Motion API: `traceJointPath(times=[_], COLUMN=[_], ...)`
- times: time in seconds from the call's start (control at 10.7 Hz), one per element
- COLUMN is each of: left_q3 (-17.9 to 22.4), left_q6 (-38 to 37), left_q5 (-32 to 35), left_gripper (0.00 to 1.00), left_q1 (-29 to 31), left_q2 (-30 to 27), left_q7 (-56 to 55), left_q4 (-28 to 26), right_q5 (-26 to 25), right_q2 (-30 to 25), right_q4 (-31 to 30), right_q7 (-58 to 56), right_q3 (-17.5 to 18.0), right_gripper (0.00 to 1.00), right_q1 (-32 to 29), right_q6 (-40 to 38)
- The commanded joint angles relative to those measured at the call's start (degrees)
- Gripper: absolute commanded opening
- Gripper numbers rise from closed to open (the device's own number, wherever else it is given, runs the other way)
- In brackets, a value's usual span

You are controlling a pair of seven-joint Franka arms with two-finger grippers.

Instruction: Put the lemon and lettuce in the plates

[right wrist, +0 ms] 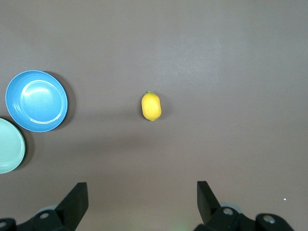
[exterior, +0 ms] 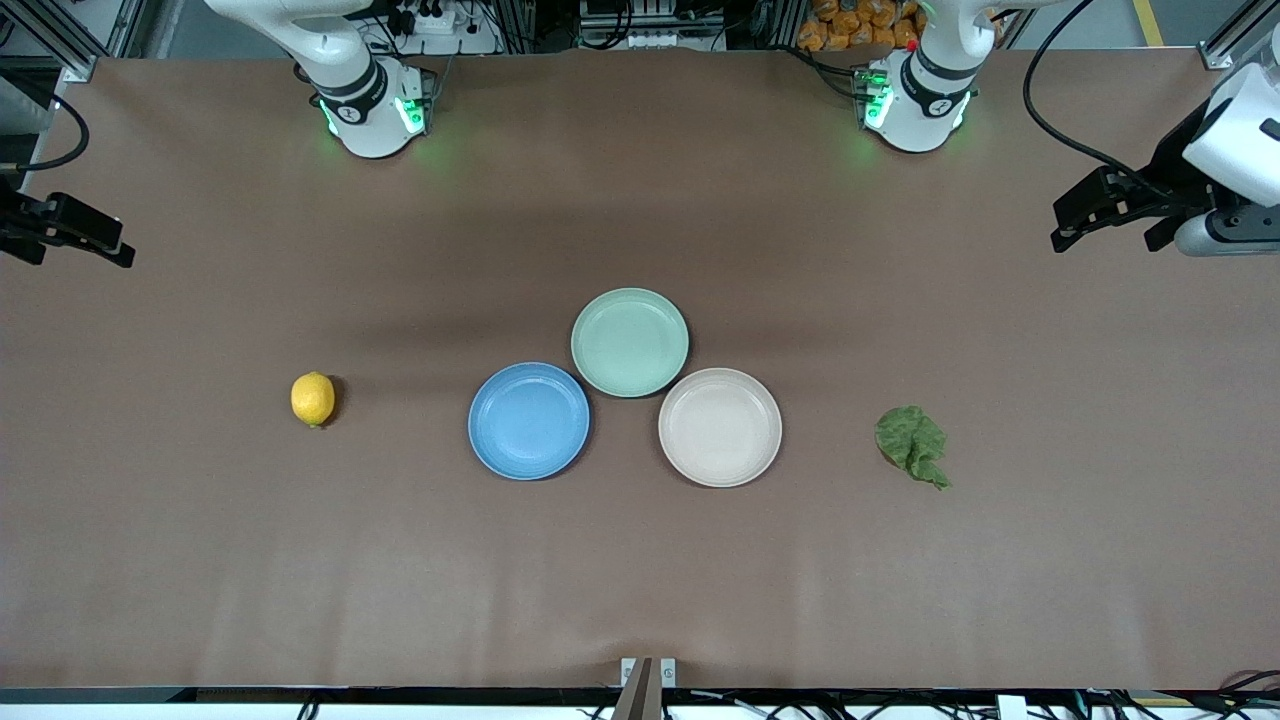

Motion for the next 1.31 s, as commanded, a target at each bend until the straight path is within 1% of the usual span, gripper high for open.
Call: traceJointPath(times=[0.0,0.84,1.21], left_q3=[-0.04,-0.66,-0.83], left_q6=[-0.02,0.33,1.29], left_q5=[0.75,0.84,1.02], left_gripper=[1.00,1.00,1.00], left_q1=[-0.36,-0.36,-0.80], left_q2=[0.49,1.81,3.21], left_q7=[-0.69,-1.22,-1.40], left_q4=[1.05,0.88,0.88], right_q5=[0.80,0.80,0.88], right_q2=[0.52,0.69,0.87], right_q4=[1.16,0.90,0.90], right_q7=[0.40,0.48,0.48], right_q3=[0.34,0.34,0.34], right_gripper=[1.00,1.00,1.00], right_q1=[-0.72,-0.90,-1.16], right_q6=[-0.92,-0.83,-0.83])
